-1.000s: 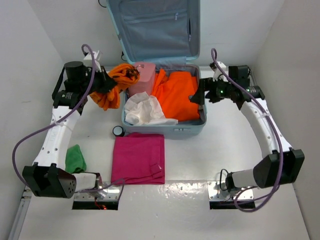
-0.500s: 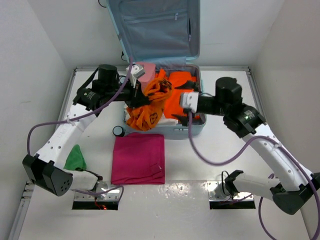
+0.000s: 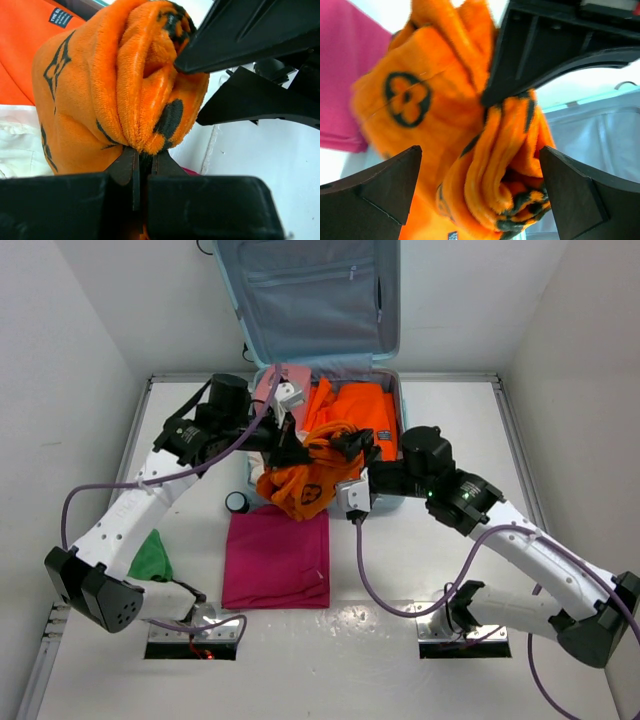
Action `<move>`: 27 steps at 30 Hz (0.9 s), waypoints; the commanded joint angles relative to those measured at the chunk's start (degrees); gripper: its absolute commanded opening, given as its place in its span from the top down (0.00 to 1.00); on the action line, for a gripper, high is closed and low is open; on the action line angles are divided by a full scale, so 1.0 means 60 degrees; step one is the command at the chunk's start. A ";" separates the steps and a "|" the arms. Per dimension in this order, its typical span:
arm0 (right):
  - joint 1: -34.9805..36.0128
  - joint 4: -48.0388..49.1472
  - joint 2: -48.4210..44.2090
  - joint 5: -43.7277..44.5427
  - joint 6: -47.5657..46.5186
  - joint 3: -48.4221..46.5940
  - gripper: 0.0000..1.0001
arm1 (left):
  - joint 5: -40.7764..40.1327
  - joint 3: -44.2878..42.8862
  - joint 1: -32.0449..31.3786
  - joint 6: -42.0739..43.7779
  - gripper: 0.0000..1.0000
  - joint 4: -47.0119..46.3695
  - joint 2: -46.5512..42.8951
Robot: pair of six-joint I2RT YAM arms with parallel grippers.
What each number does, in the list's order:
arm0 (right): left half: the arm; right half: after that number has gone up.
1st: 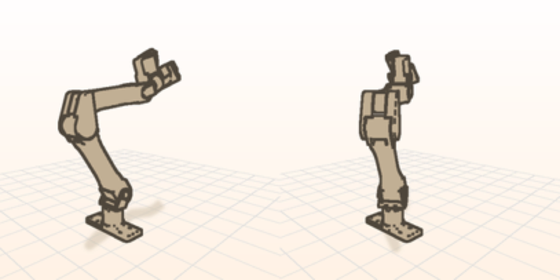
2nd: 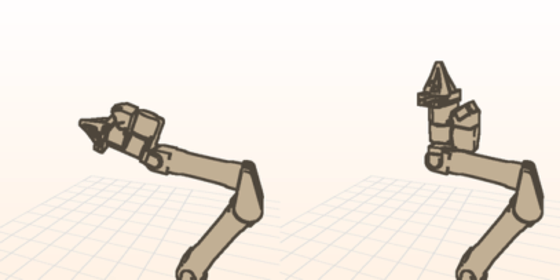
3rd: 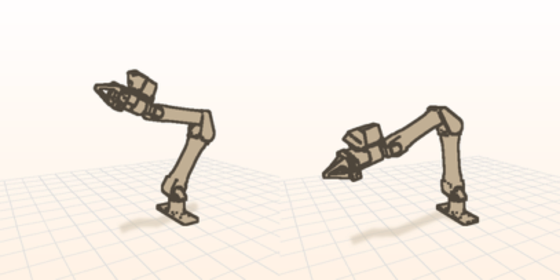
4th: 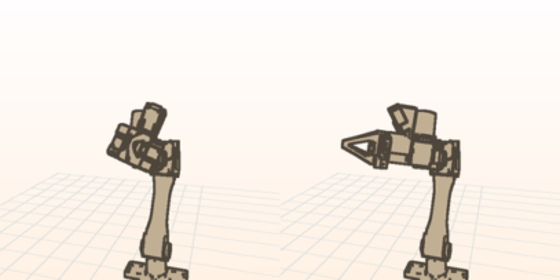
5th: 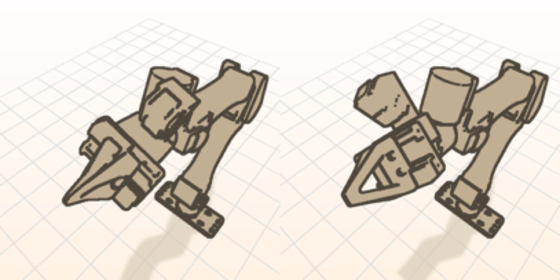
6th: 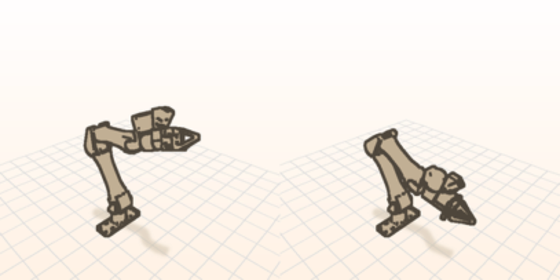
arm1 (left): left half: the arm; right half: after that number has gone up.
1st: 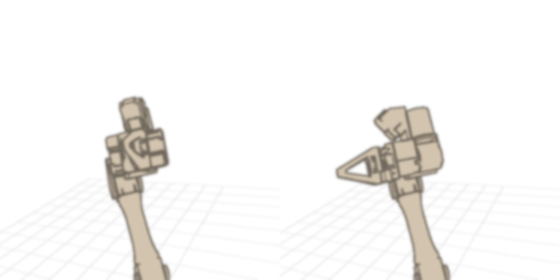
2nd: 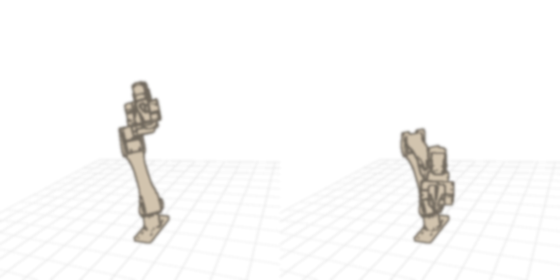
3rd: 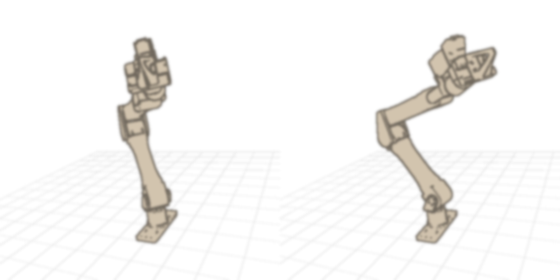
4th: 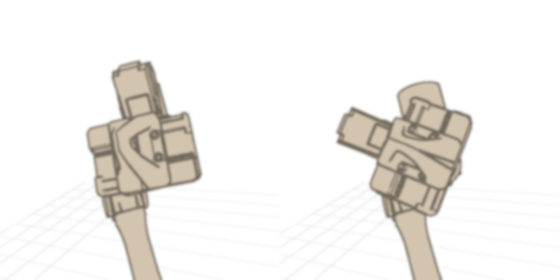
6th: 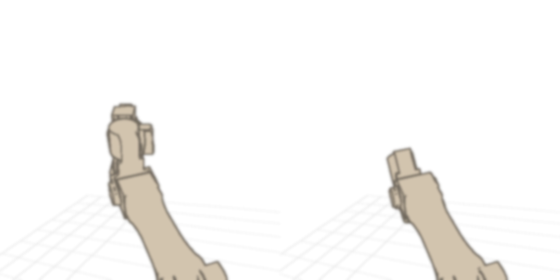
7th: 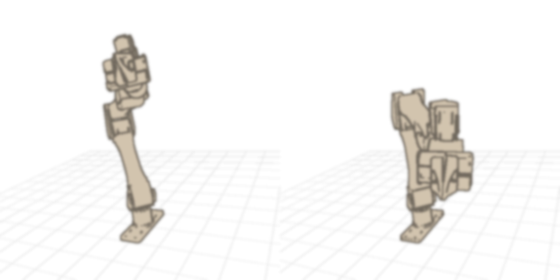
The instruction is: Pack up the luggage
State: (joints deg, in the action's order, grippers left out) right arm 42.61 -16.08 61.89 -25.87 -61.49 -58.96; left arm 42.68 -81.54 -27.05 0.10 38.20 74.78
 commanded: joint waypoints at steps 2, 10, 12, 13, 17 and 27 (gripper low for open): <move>0.0134 0.1506 -0.0310 0.0649 0.0434 0.0114 0.01 | 0.0124 -0.0121 -0.0165 0.0247 1.00 -0.0360 -0.0130; 0.0281 0.2487 -0.0164 0.1103 0.0317 0.0568 0.01 | 0.0212 -0.0209 -0.0794 0.0334 1.00 -0.0360 0.0060; 0.0295 0.2431 -0.0061 0.1045 0.0229 0.0496 0.01 | 0.0212 -0.0121 -0.0882 0.0335 1.00 -0.0360 0.0060; 0.0267 0.2300 -0.0017 0.0987 0.0259 0.0452 0.01 | 0.0212 -0.0121 -0.0883 0.0335 1.00 -0.0360 0.0148; 0.0252 0.1000 0.0435 0.0679 0.0390 -0.0277 0.01 | 0.0212 -0.0311 -0.1088 0.0423 1.00 -0.0360 0.0148; -0.0012 -0.1963 0.1608 0.0136 0.0215 -0.1818 0.15 | 0.0124 -0.0517 -0.1497 0.0701 1.00 -0.0184 0.0149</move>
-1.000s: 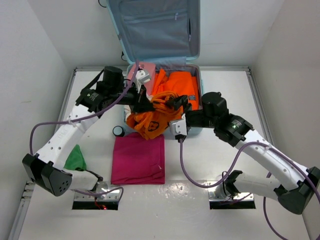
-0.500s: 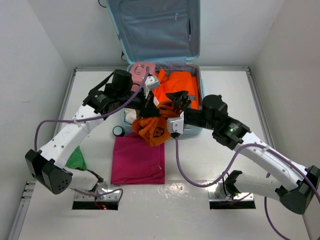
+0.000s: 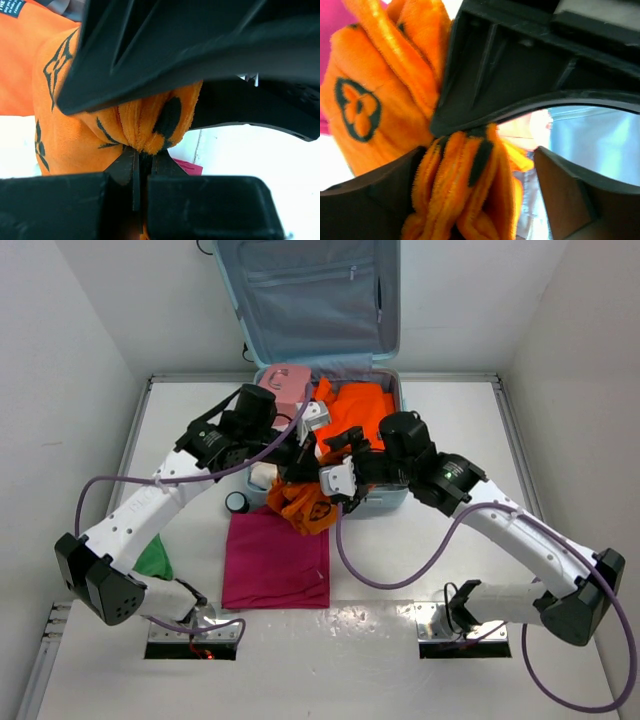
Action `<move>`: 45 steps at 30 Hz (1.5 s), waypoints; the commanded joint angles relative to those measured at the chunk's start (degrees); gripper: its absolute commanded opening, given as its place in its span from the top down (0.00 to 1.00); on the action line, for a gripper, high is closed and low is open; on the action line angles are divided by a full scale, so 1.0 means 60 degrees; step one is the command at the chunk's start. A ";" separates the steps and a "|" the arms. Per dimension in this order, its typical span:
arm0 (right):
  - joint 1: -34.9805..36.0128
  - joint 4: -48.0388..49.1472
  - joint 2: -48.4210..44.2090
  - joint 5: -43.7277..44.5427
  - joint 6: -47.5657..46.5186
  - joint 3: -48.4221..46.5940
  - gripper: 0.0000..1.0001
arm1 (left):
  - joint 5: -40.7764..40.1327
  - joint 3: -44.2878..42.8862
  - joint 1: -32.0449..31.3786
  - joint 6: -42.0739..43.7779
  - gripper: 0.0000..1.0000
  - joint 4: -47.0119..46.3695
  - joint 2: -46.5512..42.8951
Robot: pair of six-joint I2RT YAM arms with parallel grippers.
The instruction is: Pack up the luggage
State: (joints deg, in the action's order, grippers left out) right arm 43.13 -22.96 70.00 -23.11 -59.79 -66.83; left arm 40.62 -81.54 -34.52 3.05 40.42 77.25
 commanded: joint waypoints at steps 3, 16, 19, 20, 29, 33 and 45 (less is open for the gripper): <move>-0.0172 -0.1577 0.0609 -0.0235 -0.0128 -0.1049 0.31 | 0.0277 -0.0517 -0.0252 0.0312 1.00 -0.0556 -0.0366; -0.0609 -0.1756 0.1224 0.1024 0.0529 -0.1502 1.00 | -0.1097 -0.0855 0.0491 -0.0403 0.16 -0.1271 -0.1229; -0.1516 -0.2293 0.2116 0.0675 0.2254 -0.2906 1.00 | -0.3015 -0.0679 0.0948 -0.0858 0.00 -0.1916 -0.1988; -0.1680 -0.2369 0.2524 0.0616 0.2579 -0.3591 1.00 | -0.3499 -0.0591 0.1239 -0.1121 0.00 -0.2440 -0.2166; -0.3525 -0.0190 0.4109 0.0791 0.4326 -0.5501 1.00 | -0.5393 -0.0694 0.2180 -0.1343 0.00 -0.2694 -0.2213; -0.3951 0.1129 0.4797 0.0674 0.3945 -0.5752 1.00 | -0.5305 -0.0269 0.2588 -0.1519 0.00 -0.2797 -0.2124; -0.4816 0.5946 0.8005 0.1140 0.3432 -0.7623 1.00 | -0.4237 0.0245 0.3922 -0.1870 0.00 -0.3061 -0.0762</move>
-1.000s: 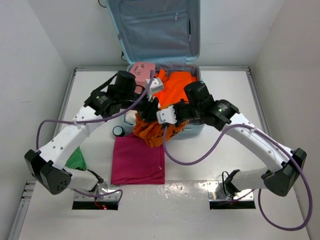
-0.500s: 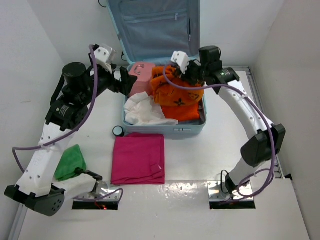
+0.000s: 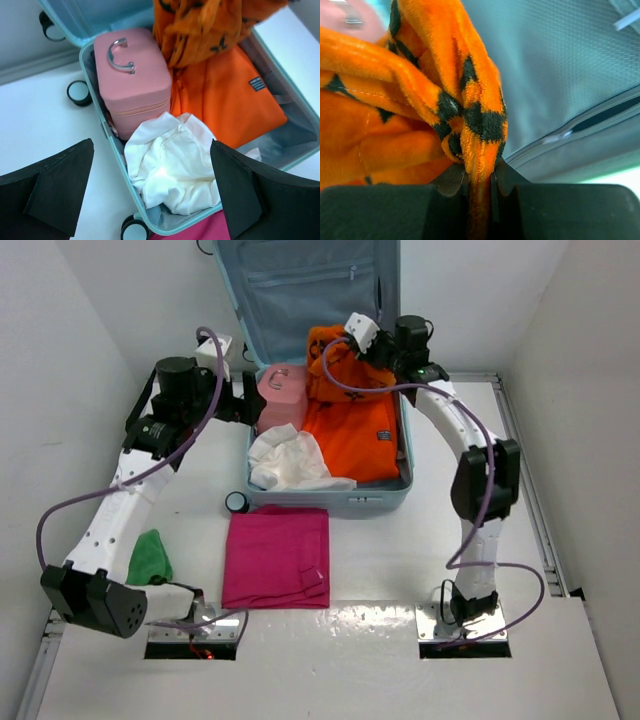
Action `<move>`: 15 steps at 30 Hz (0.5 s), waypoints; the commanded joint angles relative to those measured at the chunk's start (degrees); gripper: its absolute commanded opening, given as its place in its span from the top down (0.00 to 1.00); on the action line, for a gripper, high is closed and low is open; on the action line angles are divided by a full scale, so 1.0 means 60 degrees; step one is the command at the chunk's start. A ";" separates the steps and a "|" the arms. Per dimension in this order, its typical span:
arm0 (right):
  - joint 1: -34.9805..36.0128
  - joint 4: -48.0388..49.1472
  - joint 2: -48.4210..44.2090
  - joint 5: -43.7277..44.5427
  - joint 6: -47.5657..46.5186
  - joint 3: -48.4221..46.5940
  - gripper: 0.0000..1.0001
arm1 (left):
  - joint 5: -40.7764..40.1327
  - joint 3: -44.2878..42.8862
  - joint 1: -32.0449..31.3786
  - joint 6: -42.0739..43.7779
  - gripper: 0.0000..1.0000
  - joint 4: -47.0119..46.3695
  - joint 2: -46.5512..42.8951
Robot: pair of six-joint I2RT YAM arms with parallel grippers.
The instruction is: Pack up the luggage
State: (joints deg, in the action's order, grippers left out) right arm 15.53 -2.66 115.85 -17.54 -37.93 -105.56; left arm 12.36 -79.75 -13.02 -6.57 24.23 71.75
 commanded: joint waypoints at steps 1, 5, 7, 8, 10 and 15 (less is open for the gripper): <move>-0.0230 0.3103 0.1002 0.0329 -0.0240 -0.1462 1.00 | 0.0663 -0.0054 0.0556 -0.0355 0.00 -0.0361 0.0403; -0.0274 0.4557 0.1623 0.0799 -0.0036 -0.1933 1.00 | 0.1102 -0.0142 0.1025 -0.0443 0.00 -0.0361 0.0975; -0.0318 0.4952 0.1449 0.0799 -0.0006 -0.1423 1.00 | 0.1279 -0.0142 0.1202 -0.0546 0.00 -0.0361 0.1152; -0.0274 0.5027 0.1347 0.0741 -0.0050 -0.0710 1.00 | 0.1381 -0.0229 0.1377 -0.0546 0.01 -0.0361 0.1240; -0.0230 0.5537 0.0411 0.0363 -0.0138 0.0815 1.00 | 0.1630 -0.0230 0.1509 -0.0648 0.01 -0.0361 0.1372; -0.0113 0.4883 -0.2384 -0.1206 -0.0735 0.6286 1.00 | 0.2129 -0.0143 0.1818 -0.0824 0.01 -0.0537 0.1475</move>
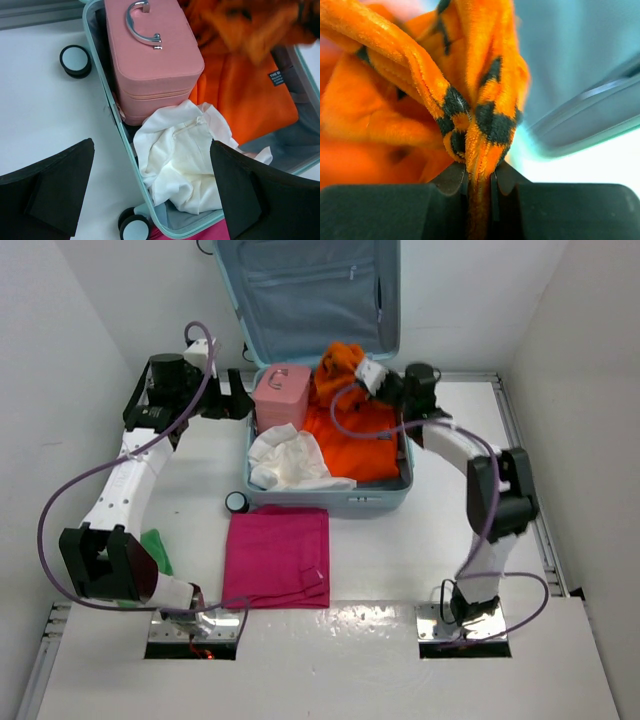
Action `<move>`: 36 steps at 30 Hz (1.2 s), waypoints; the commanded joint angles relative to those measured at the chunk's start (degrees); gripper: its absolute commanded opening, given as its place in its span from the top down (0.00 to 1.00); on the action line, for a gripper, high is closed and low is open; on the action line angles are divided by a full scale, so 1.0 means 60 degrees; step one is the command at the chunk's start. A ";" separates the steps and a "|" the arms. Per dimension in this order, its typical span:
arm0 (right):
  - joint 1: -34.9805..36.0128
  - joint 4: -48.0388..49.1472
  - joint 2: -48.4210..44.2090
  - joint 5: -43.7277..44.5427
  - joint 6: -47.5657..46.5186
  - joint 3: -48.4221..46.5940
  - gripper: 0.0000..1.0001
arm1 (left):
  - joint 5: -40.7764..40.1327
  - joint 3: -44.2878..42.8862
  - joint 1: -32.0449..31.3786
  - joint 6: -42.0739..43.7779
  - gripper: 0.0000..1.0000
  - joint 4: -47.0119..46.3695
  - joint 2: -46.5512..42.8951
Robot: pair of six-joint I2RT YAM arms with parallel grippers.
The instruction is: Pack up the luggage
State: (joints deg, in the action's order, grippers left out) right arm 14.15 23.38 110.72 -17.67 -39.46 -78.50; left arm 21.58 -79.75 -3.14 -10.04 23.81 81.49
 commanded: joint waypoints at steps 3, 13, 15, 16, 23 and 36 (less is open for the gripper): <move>0.0292 -0.0788 -0.2338 -0.2106 -0.1096 0.2782 1.00 | 0.0811 -0.0142 0.0274 -0.0332 0.01 -0.0556 -0.0150; 0.0995 -0.6698 -0.1230 -0.2123 -0.1319 0.1327 1.00 | 0.1032 0.0165 0.0274 -0.0421 0.01 -0.0556 -0.0252; 0.1025 -0.7451 -0.1022 -0.2079 -0.1202 0.0956 1.00 | 0.1032 0.0267 0.0362 -0.0421 0.01 -0.0556 -0.0339; 0.1069 -0.7963 -0.0775 -0.2050 -0.1274 0.0577 0.98 | 0.1032 0.0268 0.0362 -0.0421 0.01 -0.0556 -0.0340; 0.1142 -1.0001 -0.1019 -0.1947 -0.1845 0.0310 0.64 | 0.0944 0.0561 0.0362 -0.0421 0.01 -0.0556 -0.0516; 0.0791 -0.8822 -0.4243 -0.2930 0.1988 0.0250 0.47 | 0.1940 0.2302 0.0464 0.1130 0.06 -0.0556 -0.2331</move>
State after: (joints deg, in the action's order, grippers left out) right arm 19.94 -35.66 88.09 -31.75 -39.57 -76.12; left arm 31.03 -68.10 -0.99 -6.98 21.98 70.08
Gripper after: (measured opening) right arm 0.526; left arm 0.943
